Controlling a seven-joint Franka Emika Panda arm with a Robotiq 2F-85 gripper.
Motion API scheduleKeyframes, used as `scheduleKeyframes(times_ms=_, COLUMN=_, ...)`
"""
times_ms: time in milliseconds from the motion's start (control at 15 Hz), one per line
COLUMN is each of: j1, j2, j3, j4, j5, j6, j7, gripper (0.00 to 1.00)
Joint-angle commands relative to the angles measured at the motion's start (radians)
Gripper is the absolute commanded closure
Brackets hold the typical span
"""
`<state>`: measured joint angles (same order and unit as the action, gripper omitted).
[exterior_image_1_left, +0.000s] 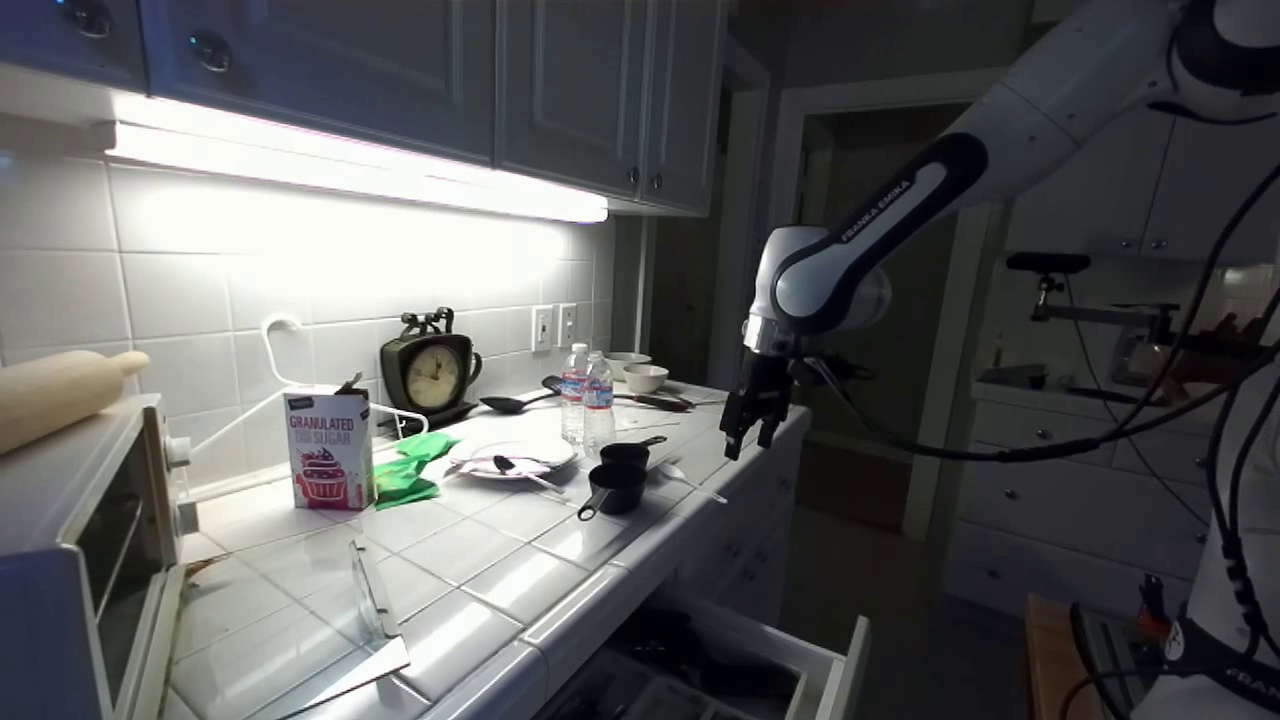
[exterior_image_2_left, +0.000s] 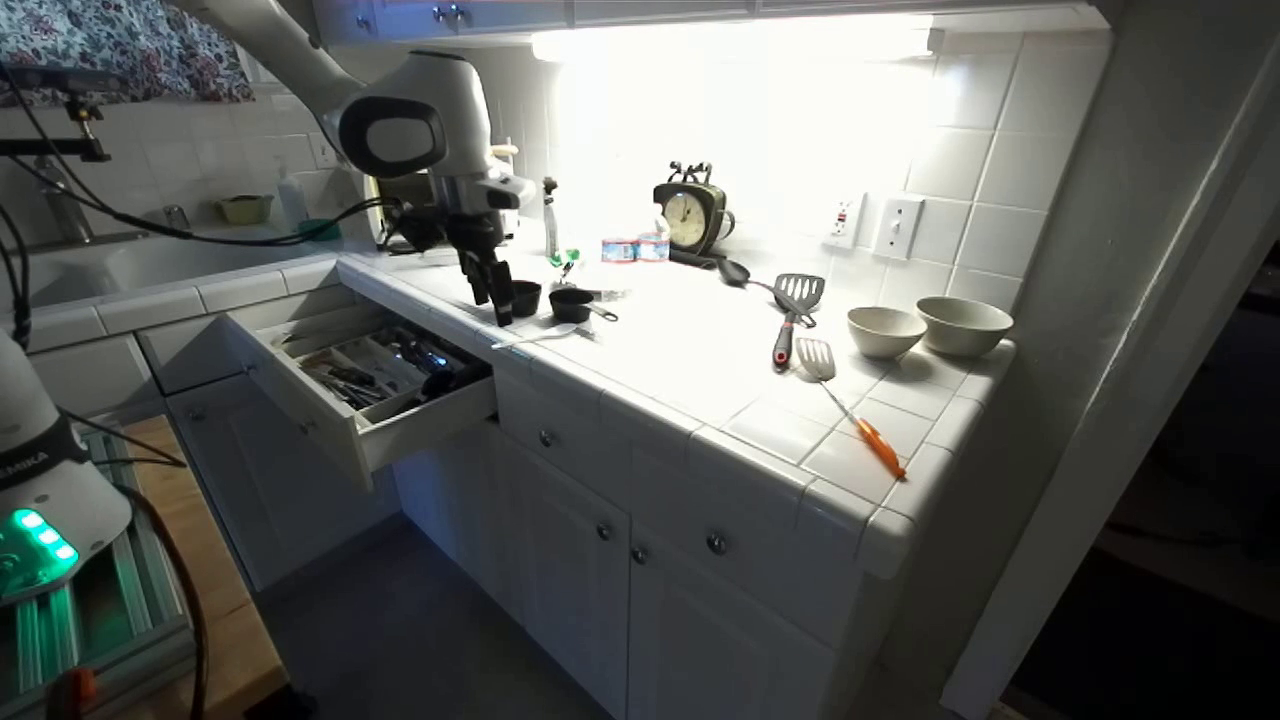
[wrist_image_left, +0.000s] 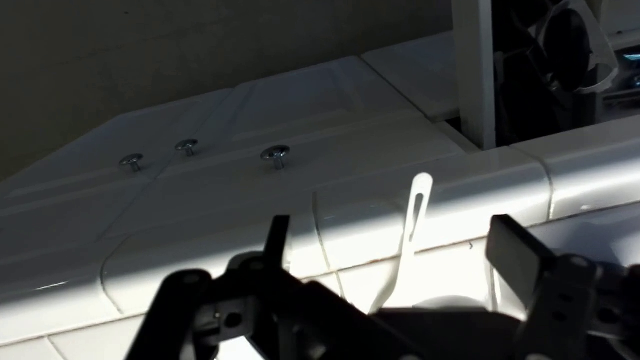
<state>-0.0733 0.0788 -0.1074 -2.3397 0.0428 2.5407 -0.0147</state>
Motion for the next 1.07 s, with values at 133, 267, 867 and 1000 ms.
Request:
scheduleKeyframes(times_ms=133, j1=-0.009, j2=0.129, j3=0.025, j4=0.083, j5=0.03, j6=0.042, j7=-0.017, gripper=0.0)
scheduleKeyframes(times_ms=267, j1=-0.013, j2=0.152, j3=0.035, j4=0.089, j5=0.05, j6=0.064, j7=-0.021, gripper=0.0)
scheduleKeyframes(times_ms=867, j1=-0.009, j2=0.178, j3=0.051, j4=0.08, j5=0.086, j6=0.078, j7=0.035, gripper=0.0)
scheduleKeyframes(times_ms=1000, j1=-0.01, j2=0.186, j3=0.05, j4=0.082, j5=0.085, j6=0.081, j7=0.038, gripper=0.0)
